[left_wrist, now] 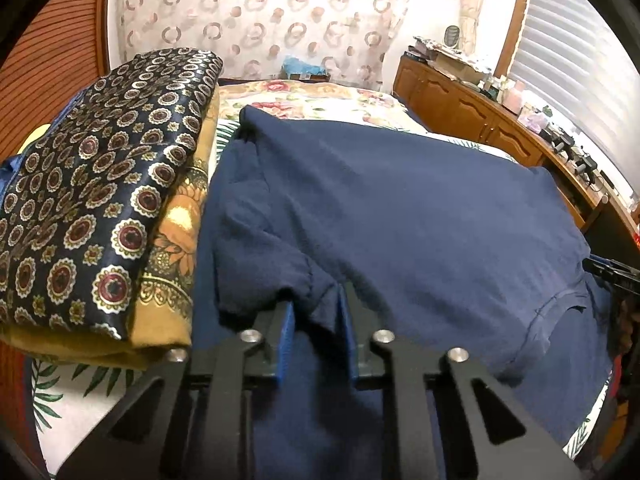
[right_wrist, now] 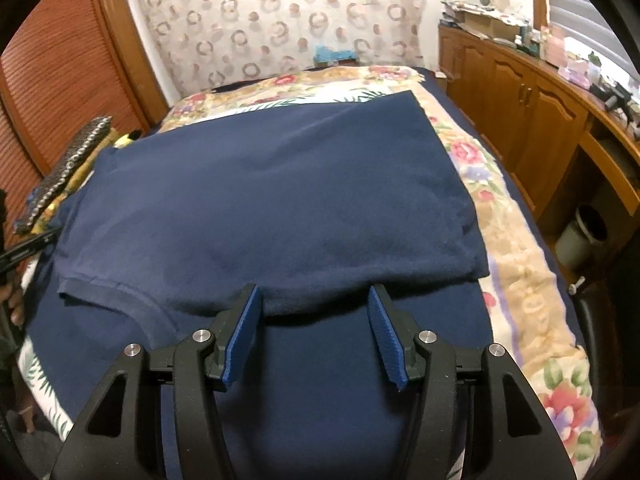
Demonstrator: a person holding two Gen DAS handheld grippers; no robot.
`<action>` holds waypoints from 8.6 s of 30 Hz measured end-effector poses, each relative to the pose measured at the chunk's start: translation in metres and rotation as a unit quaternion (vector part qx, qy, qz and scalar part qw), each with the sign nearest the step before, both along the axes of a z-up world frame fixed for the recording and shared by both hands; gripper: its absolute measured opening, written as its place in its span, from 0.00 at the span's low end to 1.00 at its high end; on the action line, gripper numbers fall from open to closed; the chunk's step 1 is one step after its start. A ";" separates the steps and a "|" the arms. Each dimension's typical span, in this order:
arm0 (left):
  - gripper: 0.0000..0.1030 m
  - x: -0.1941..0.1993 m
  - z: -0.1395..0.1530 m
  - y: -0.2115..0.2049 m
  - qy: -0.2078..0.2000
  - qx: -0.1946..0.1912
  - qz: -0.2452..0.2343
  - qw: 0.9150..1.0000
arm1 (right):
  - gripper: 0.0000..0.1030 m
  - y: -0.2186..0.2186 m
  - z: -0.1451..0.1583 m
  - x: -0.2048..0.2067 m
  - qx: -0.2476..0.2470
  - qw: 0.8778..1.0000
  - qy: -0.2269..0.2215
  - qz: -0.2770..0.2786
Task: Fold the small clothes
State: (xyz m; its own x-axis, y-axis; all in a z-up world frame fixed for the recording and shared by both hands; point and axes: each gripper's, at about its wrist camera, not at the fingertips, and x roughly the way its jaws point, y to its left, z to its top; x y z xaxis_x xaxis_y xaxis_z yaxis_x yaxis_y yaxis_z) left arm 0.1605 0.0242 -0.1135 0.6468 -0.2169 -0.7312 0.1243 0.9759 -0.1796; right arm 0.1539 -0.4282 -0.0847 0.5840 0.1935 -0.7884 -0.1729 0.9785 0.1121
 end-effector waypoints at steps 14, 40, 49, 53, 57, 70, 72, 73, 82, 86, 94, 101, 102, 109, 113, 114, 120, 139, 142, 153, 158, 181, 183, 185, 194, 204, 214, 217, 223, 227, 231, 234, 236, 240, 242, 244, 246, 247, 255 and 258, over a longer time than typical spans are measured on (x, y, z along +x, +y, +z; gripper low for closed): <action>0.05 -0.023 0.036 0.005 -0.079 0.006 -0.011 0.997 | 0.01 -0.002 0.020 -0.018 -0.039 0.997 -0.067 0.016; 0.07 -0.106 0.038 0.039 -0.080 0.000 0.010 0.997 | 0.00 -0.005 0.057 -0.114 -0.009 0.994 -0.076 0.071; 0.31 -0.122 0.020 0.039 -0.050 0.011 0.007 0.999 | 0.16 -0.012 0.041 -0.120 -0.001 0.997 -0.050 0.057; 0.47 -0.129 0.020 0.041 -0.052 0.024 0.015 0.998 | 0.24 -0.024 0.049 -0.121 -0.011 0.997 -0.063 0.039; 0.51 -0.131 0.020 0.042 -0.050 0.019 0.012 0.998 | 0.25 -0.029 0.044 -0.119 -0.020 0.998 -0.061 0.029; 0.51 -0.129 0.014 0.033 -0.039 0.020 0.011 0.999 | 0.25 0.009 0.034 -0.114 0.000 0.996 -0.062 0.066; 0.51 -0.131 0.015 0.031 -0.042 0.017 0.008 0.999 | 0.25 0.019 0.035 -0.114 0.004 0.995 -0.064 0.078; 0.51 -0.132 0.016 0.030 -0.044 0.016 0.006 0.999 | 0.25 0.025 0.034 -0.115 0.007 0.994 -0.064 0.086; 0.51 -0.130 0.012 0.035 -0.041 0.013 0.014 0.999 | 0.25 0.086 0.016 -0.113 0.011 0.986 -0.037 0.161; 0.51 -0.127 0.009 0.041 -0.036 0.022 0.029 0.999 | 0.25 0.107 0.014 -0.109 0.000 0.982 -0.043 0.182; 0.51 -0.115 0.002 0.052 -0.027 0.026 0.043 0.998 | 0.25 0.139 0.007 -0.092 -0.028 0.979 -0.055 0.196; 0.51 -0.109 -0.004 0.051 -0.015 0.024 0.041 0.999 | 0.26 0.150 -0.010 -0.082 -0.054 0.979 -0.049 0.188; 0.51 -0.108 -0.005 0.051 -0.013 0.024 0.040 0.999 | 0.28 0.150 -0.012 -0.082 -0.054 0.980 -0.048 0.188; 0.51 -0.109 -0.009 0.048 -0.008 0.025 0.040 0.999 | 0.51 0.150 -0.015 -0.087 -0.053 0.978 -0.065 0.190; 0.51 -0.109 -0.010 0.046 -0.007 0.029 0.039 0.999 | 0.55 0.151 -0.015 -0.086 -0.051 0.979 -0.066 0.185; 0.51 -0.108 -0.010 0.046 -0.007 0.030 0.039 0.999 | 0.56 0.152 -0.016 -0.087 -0.052 0.979 -0.066 0.184; 0.51 -0.104 -0.009 0.046 -0.005 0.015 0.030 0.999 | 0.59 0.153 -0.016 -0.086 -0.053 0.978 -0.065 0.190; 0.07 -0.093 -0.005 0.041 0.010 -0.009 -0.005 1.000 | 0.60 0.154 -0.016 -0.087 -0.052 0.978 -0.066 0.190; 0.05 -0.098 0.006 0.033 -0.014 -0.026 -0.018 0.999 | 0.60 0.154 -0.016 -0.087 -0.052 0.978 -0.066 0.190; 0.04 -0.088 0.092 -0.047 -0.107 -0.066 -0.127 0.984 | 0.58 0.091 0.014 -0.101 -0.017 0.989 -0.085 0.117; 0.03 -0.068 0.119 -0.105 -0.116 -0.054 -0.199 0.972 | 0.56 0.059 0.026 -0.110 -0.025 0.992 -0.096 0.080; 0.45 -0.073 0.135 -0.236 -0.096 0.013 -0.337 0.937 | 0.54 0.004 0.047 -0.127 -0.018 0.992 -0.123 0.022; 0.48 -0.074 0.134 -0.228 -0.100 0.015 -0.323 0.941 | 0.54 0.006 0.047 -0.126 -0.015 0.992 -0.121 0.025; 0.49 -0.073 0.131 -0.218 -0.100 0.014 -0.308 0.946 | 0.54 0.008 0.046 -0.123 -0.014 0.992 -0.119 0.029; 0.50 -0.063 0.099 -0.162 -0.081 0.005 -0.235 0.969 | 0.54 0.039 0.037 -0.101 -0.020 0.992 -0.103 0.069; 0.50 -0.063 0.071 -0.125 -0.068 0.000 -0.177 0.982 | 0.54 0.068 0.029 -0.075 -0.046 0.990 -0.090 0.102; 0.50 -0.068 0.067 -0.098 -0.076 0.001 -0.144 0.987 | 0.54 0.118 0.033 -0.055 -0.053 0.981 -0.093 0.159; 0.50 -0.070 0.070 -0.090 -0.082 -0.002 -0.135 0.987 | 0.54 0.136 0.033 -0.049 -0.053 0.978 -0.091 0.181; 0.50 -0.070 0.074 -0.074 -0.093 -0.003 -0.114 0.989 | 0.54 0.167 0.027 -0.034 -0.050 0.972 -0.074 0.219; 0.50 -0.072 0.076 -0.066 -0.099 -0.006 -0.106 0.989 | 0.54 0.183 0.021 -0.025 -0.054 0.968 -0.061 0.236; 0.50 -0.071 0.074 -0.062 -0.100 -0.007 -0.103 0.990 | 0.54 0.194 0.015 -0.019 -0.058 0.965 -0.046 0.250; 0.50 -0.071 0.071 -0.062 -0.097 -0.009 -0.103 0.990 | 0.54 0.200 0.008 -0.014 -0.066 0.963 -0.036 0.257; 0.50 -0.070 0.069 -0.062 -0.094 -0.009 -0.104 0.990 | 0.54 0.202 0.003 -0.012 -0.072 0.963 -0.031 0.259; 0.50 -0.070 0.064 -0.064 -0.089 -0.008 -0.107 0.990 | 0.54 0.205 -0.006 -0.010 -0.086 0.960 -0.022 0.264; 0.50 -0.069 0.061 -0.065 -0.086 -0.006 -0.107 0.990 | 0.45 0.204 -0.008 -0.010 -0.090 0.959 -0.023 0.268; 0.50 -0.069 0.060 -0.065 -0.085 -0.006 -0.109 0.990 | 0.23 0.200 -0.006 -0.009 -0.090 0.960 -0.028 0.264; 0.50 -0.071 0.059 -0.065 -0.085 -0.007 -0.110 0.990 | 0.12 0.193 0.000 -0.007 -0.070 0.962 -0.032 0.261; 0.50 -0.071 0.059 -0.066 -0.085 -0.008 -0.112 0.990 | 0.09 0.189 0.004 -0.007 -0.065 0.964 -0.040 0.255; 0.50 -0.072 0.058 -0.074 -0.084 -0.009 -0.122 0.989 | 0.02 0.144 0.050 0.004 -0.037 0.977 -0.112 0.179; 0.50 -0.072 0.058 -0.075 -0.083 -0.013 -0.124 0.989 | 0.02 0.120 0.073 0.015 -0.033 0.979 -0.132 0.150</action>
State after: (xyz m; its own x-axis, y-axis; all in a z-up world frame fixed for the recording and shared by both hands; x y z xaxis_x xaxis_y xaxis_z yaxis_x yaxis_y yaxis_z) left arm 0.0889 -0.0507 -0.0552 0.6815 -0.4011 -0.6122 0.3896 0.9069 -0.1604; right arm 0.1687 -0.3083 -0.0118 0.6936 0.3415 -0.6343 -0.4678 0.8831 -0.0361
